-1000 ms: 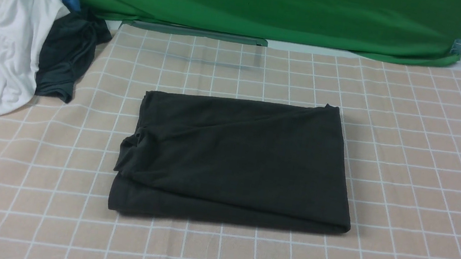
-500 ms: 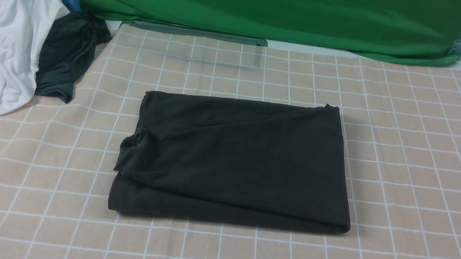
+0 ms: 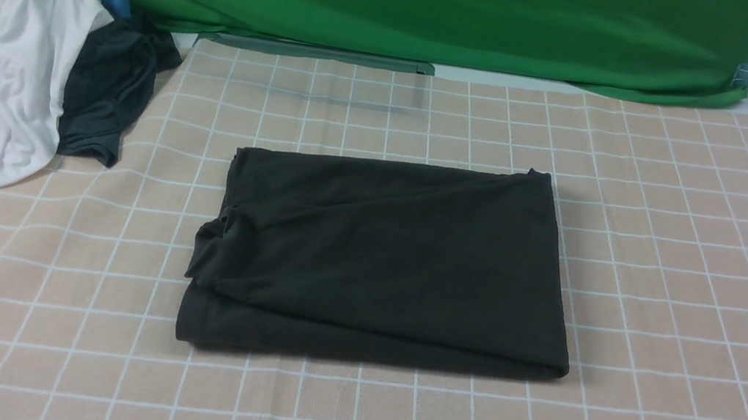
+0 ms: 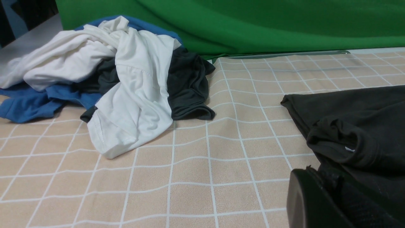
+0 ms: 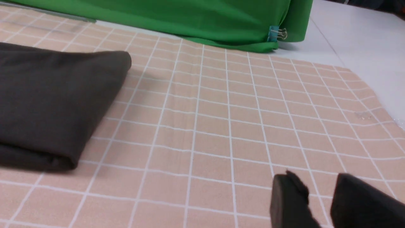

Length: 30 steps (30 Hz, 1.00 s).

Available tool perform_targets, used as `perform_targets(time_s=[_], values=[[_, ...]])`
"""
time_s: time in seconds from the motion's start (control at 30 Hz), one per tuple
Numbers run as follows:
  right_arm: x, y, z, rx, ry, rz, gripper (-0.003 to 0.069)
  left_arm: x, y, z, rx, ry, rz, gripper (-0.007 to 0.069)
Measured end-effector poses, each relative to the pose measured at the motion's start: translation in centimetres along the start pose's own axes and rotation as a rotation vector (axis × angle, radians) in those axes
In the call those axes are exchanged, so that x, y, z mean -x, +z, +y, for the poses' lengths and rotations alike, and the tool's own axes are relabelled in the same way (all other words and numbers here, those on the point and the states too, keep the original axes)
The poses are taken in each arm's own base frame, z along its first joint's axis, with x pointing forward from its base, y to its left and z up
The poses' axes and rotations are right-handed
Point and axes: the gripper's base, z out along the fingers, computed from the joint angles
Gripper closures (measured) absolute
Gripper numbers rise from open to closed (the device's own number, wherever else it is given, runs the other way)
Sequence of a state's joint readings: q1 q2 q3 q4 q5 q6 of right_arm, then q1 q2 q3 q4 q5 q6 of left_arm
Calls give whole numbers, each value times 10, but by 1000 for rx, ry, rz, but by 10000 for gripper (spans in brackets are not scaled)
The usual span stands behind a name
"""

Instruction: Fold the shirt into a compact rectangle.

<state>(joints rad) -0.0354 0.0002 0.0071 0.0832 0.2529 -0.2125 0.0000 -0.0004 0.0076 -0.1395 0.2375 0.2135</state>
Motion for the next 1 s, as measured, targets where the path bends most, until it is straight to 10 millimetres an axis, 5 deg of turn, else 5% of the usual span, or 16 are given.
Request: perform_targets(time_s=[1.0], values=[[0,0,1,11,-2,-2,412,0,0,0,0,1,1,605]])
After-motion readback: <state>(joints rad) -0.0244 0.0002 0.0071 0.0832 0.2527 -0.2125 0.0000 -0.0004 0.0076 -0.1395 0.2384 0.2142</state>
